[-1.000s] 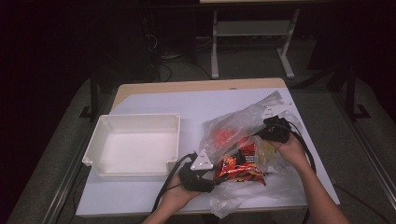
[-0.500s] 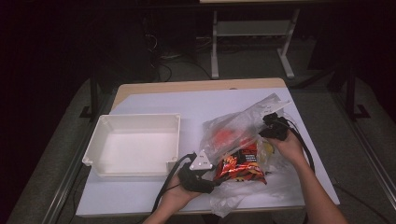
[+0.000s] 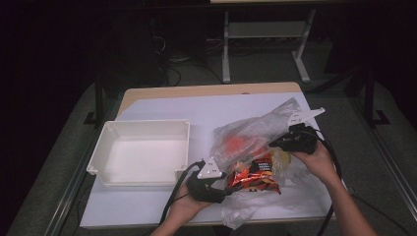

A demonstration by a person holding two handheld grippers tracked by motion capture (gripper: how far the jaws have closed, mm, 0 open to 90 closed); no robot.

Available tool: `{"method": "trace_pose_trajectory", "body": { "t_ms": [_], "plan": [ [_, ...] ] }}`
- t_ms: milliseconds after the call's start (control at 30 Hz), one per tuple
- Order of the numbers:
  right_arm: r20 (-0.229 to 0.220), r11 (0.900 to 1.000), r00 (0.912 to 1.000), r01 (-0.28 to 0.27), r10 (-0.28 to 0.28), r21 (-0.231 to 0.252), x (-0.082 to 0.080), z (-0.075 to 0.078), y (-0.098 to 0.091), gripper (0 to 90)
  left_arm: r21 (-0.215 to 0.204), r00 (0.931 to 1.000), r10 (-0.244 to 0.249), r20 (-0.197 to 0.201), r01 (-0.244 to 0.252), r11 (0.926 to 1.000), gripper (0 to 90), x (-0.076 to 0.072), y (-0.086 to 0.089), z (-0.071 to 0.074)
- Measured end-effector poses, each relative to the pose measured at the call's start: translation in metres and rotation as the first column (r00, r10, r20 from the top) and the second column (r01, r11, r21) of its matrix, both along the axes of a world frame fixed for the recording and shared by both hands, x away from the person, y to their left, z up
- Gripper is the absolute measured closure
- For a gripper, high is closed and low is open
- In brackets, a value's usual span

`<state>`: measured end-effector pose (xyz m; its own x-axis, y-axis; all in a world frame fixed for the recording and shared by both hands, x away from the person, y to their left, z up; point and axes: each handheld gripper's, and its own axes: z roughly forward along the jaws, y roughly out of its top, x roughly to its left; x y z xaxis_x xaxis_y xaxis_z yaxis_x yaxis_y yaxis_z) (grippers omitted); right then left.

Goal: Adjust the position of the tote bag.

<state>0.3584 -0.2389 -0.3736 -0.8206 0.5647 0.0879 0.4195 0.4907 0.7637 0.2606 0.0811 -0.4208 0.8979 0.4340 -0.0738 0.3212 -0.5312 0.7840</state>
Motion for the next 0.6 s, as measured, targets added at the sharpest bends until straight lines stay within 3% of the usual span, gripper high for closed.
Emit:
{"method": "trace_pose_trajectory", "body": {
  "t_ms": [333,467,600],
  "plan": [
    [0.056,0.9974,0.996,-0.071,0.07,0.016,-0.04,0.02,-0.008,71.9,-0.007,1.0,0.001,-0.001,-0.001,1.0,45.5,0.0,0.0,-0.001],
    [0.064,0.9871,0.9854,-0.159,0.158,0.019,-0.056,0.022,-0.001,72.1,-0.012,0.9999,0.008,-0.007,-0.008,0.9999,45.9,0.001,0.0,-0.001],
    [0.032,0.9776,0.9772,-0.21,0.21,0.009,-0.059,0.015,0.006,75.3,-0.013,1.0,0.003,-0.006,-0.003,0.9999,45.8,0.0,0.0,-0.001]
  ]
}}
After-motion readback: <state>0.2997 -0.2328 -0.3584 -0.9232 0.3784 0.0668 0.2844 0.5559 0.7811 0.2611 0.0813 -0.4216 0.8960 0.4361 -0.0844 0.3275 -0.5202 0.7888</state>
